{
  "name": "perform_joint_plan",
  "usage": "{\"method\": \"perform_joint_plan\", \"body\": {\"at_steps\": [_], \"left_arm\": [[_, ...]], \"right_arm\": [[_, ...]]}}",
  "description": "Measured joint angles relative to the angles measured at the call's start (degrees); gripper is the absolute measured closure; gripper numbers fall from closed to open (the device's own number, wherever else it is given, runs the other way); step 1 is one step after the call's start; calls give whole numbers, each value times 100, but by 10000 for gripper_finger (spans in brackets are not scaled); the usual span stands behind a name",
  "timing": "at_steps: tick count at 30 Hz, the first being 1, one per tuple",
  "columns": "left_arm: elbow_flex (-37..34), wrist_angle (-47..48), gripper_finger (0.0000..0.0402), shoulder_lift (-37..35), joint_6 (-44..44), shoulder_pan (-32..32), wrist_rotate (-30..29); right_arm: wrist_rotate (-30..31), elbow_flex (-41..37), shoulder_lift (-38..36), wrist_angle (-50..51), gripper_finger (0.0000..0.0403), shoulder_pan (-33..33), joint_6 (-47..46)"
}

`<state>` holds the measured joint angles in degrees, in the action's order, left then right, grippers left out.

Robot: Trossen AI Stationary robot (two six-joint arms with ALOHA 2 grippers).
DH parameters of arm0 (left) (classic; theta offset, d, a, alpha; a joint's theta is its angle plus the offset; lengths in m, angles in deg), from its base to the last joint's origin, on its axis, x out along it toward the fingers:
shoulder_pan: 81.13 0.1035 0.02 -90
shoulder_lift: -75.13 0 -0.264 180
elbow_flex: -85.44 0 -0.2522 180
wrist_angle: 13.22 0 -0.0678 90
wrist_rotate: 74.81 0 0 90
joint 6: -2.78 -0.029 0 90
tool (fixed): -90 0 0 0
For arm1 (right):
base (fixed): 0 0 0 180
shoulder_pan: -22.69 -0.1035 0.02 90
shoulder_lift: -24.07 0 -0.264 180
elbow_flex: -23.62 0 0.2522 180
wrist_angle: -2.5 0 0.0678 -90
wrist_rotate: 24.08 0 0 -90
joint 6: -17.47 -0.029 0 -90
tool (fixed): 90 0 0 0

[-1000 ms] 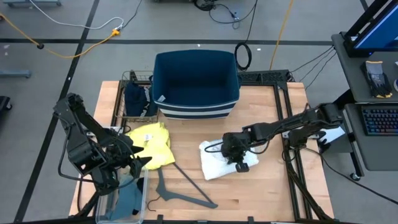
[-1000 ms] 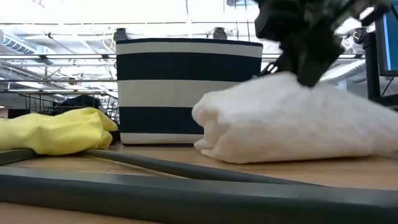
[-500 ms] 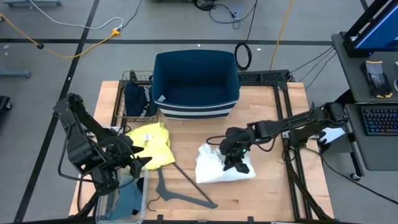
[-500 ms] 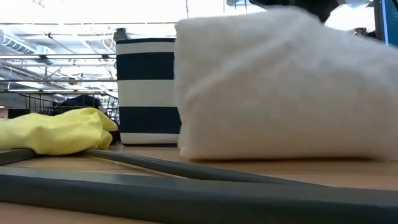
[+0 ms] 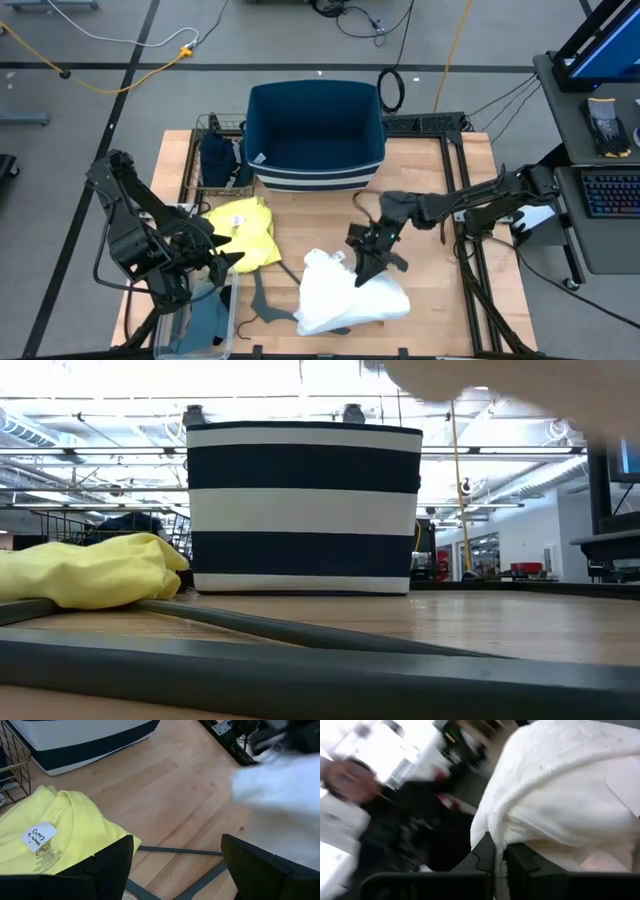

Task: Pick & Place Cloths
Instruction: Put the white shirt into the blue laundry bin

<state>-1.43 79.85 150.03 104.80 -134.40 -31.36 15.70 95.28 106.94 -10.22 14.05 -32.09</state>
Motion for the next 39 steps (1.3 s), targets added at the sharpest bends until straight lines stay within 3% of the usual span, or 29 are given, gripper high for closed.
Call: {"method": "perform_joint_plan", "body": {"at_steps": [8, 15, 22, 29, 39], "left_arm": [[0, -4, 96, 0, 0, 0, 0], [0, -31, 96, -1, 30, 0, 0], [0, -52, 96, -1, 24, 0, -2], [-2, -25, 96, 0, -93, 0, -3], [-2, -22, 96, -1, -103, 0, -8]], "right_arm": [[453, 12, -11, -2943, 393, 424, -2124], [806, 489, -7, -3445, 393, 1204, -2402], [841, 1582, -9, -2938, 393, 2180, -1402], [994, 2657, -11, -1320, 393, 3195, 412], [1530, 2900, -9, -586, 393, 4604, 1952]]}}
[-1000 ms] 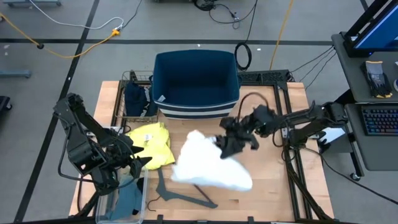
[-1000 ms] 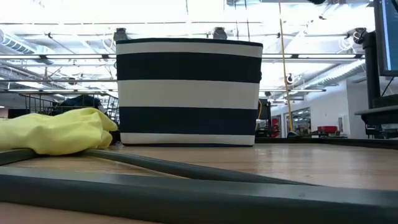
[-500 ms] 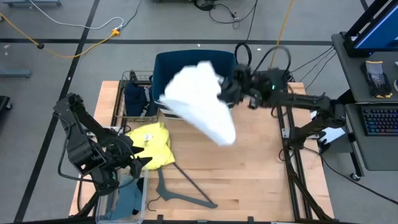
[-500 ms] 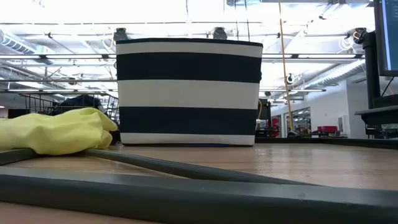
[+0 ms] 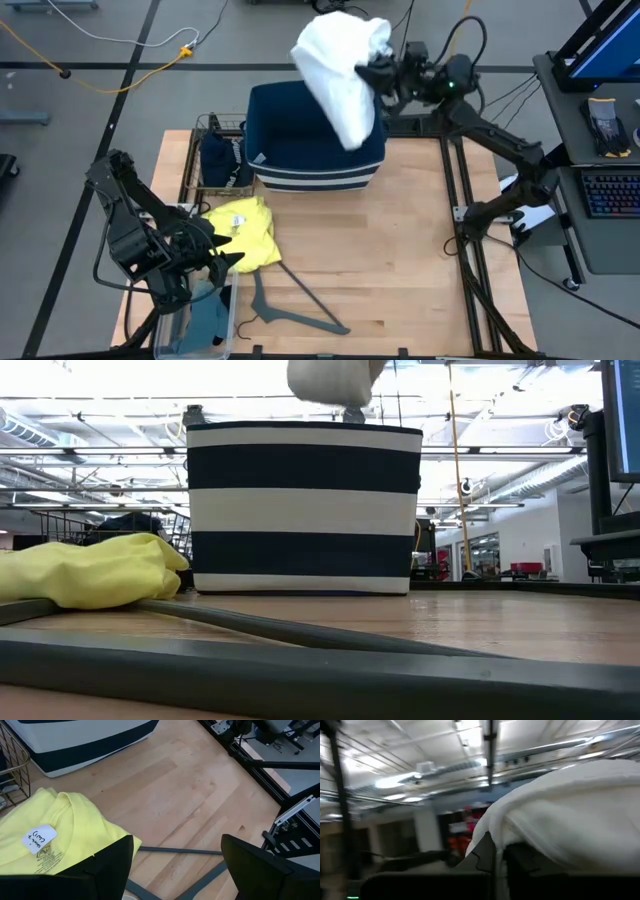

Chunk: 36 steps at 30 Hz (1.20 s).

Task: Pick & Place Cloths
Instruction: Put the white shirt into the blue laundry bin

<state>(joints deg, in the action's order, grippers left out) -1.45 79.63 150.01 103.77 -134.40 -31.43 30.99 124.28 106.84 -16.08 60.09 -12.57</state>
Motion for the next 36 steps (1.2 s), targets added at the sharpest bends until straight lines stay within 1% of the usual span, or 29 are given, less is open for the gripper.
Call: {"method": "perform_joint_plan", "body": {"at_steps": [4, 6, 8, 11, 16, 18, 20, 27, 32, 36], "left_arm": [[0, 0, 96, 1, 0, 0, -1], [0, 0, 96, 1, 5, 0, -1], [0, 0, 96, 1, 26, 0, -1], [0, -1, 96, 0, 31, 0, -1], [0, -2, 96, 1, 48, 0, 1], [0, -2, 96, 0, 46, 0, 1], [0, -4, 96, 1, 46, 0, 1], [0, -9, 96, 1, 115, 0, 4], [0, -9, 96, 1, 139, 0, 8], [0, -9, 96, 1, 155, 0, 10]], "right_arm": [[221, 0, 3, 509, 393, 276, 929], [373, 0, 19, 787, 393, 300, 1372], [384, -2, 35, 1064, 393, 305, 1685], [427, -1, 41, 1560, 393, 202, 2303], [801, -92, 104, 2463, 393, -72, 3333], [813, -177, 191, 2432, 393, -187, 3537], [825, -226, 273, 2352, 393, -257, 3522], [854, -236, 565, 2311, 393, -281, 3600], [936, -240, 727, 2004, 393, -205, 4268], [939, -240, 740, 1989, 393, -139, 4716]]}}
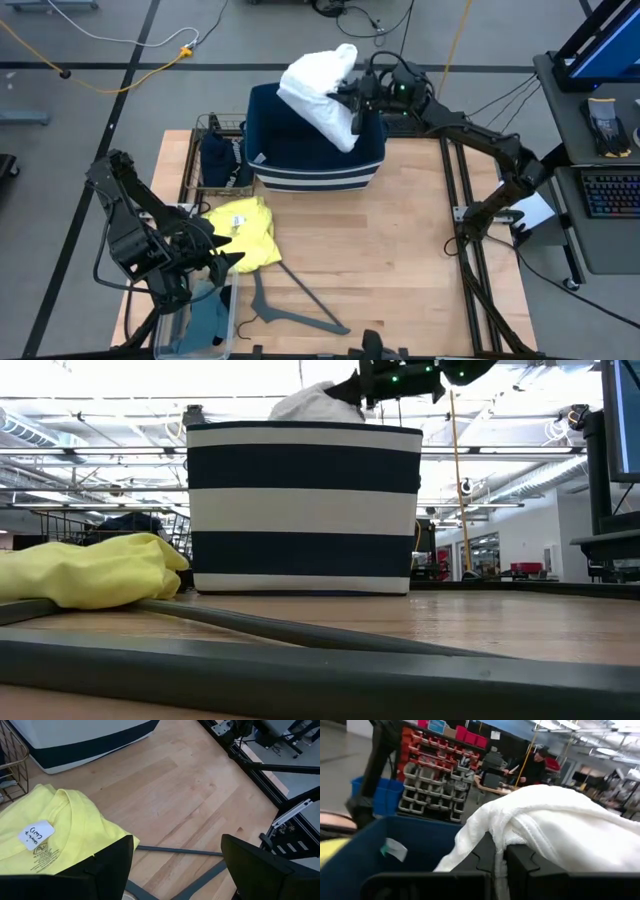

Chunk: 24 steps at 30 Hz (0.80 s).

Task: Pick & Place Cloths
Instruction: Put the white shirt into the blue laundry bin

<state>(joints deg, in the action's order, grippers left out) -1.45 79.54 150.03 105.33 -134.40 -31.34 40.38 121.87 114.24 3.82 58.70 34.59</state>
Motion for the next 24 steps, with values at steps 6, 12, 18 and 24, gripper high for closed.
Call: {"method": "perform_joint_plan", "body": {"at_steps": [6, 12, 18, 24], "left_arm": [[0, 0, 96, 0, 0, 0, 0], [0, 3, 96, -2, 53, 2, 0], [0, -2, 96, 0, 169, 2, 7], [0, -1, 96, -2, 185, 2, 9]], "right_arm": [[-6, -2, 79, 611, 393, -27, 986], [207, -13, 423, 1442, 393, -149, 1833], [175, -11, 688, 1497, 392, -287, 2031], [168, -6, 810, 1559, 391, -354, 1949]]}}
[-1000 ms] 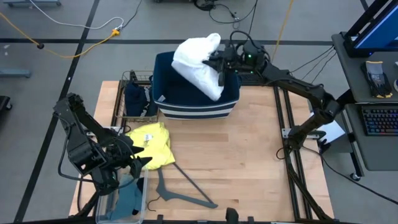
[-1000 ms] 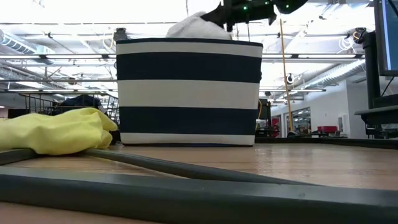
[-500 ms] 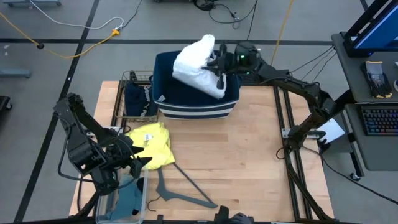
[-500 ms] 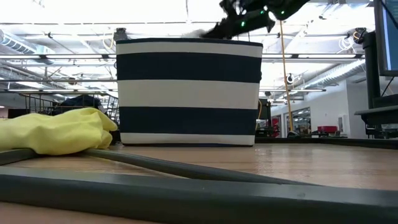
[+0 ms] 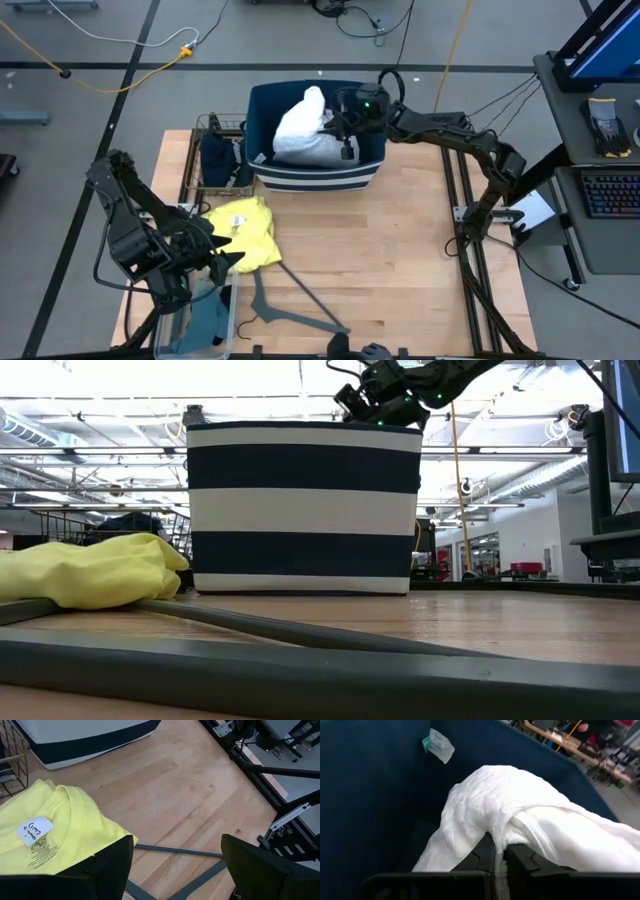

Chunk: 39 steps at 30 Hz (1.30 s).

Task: Pick & Place Cloths
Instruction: Put the white shirt into the blue laundry bin

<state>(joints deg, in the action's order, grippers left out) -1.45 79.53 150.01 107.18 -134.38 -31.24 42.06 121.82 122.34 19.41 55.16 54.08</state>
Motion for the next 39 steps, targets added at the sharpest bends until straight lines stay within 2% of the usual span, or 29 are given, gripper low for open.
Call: {"method": "perform_joint_plan", "body": {"at_steps": [12, 23, 31, 39], "left_arm": [[0, 2, 96, 2, -35, 0, 1], [0, -37, 96, 2, -38, 0, 0], [0, -105, 96, 2, -108, 0, 0], [0, -103, 96, 2, -120, 0, -2]], "right_arm": [[-23, 14, 77, 900, 390, 4, -608], [-17, 12, 88, 946, 390, 17, -1125], [158, 38, 88, 955, 390, 28, -1985], [566, 661, 180, 2056, 393, -35, -2333]]}}
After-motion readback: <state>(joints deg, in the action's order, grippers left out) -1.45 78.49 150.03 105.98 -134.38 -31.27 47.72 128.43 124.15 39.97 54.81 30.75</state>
